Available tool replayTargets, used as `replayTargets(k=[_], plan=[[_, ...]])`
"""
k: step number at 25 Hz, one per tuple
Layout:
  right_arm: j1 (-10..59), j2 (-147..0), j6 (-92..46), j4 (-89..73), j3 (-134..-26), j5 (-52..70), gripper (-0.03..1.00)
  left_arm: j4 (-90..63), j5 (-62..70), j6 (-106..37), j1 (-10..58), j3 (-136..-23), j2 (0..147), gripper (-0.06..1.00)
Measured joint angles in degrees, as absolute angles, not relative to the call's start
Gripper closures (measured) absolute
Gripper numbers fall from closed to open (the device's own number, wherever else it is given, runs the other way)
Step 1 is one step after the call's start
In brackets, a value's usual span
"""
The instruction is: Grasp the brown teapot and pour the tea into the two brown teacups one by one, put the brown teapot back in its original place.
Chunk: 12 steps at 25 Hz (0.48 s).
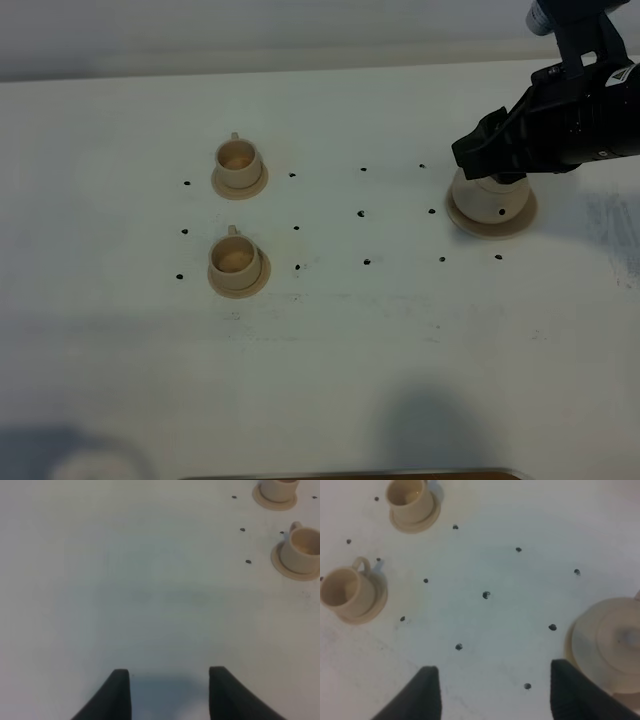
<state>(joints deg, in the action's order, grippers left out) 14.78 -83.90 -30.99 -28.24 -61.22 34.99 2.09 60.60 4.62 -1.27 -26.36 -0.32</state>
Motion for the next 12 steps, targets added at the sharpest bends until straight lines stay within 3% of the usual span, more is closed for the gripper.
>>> replayTargets(k=[12], plan=[[14.8, -85.7, -31.2, -29.7, -62.0, 34.0, 0.5, 2.1, 60.6, 4.6, -1.3, -26.4, -0.3, 0.51]])
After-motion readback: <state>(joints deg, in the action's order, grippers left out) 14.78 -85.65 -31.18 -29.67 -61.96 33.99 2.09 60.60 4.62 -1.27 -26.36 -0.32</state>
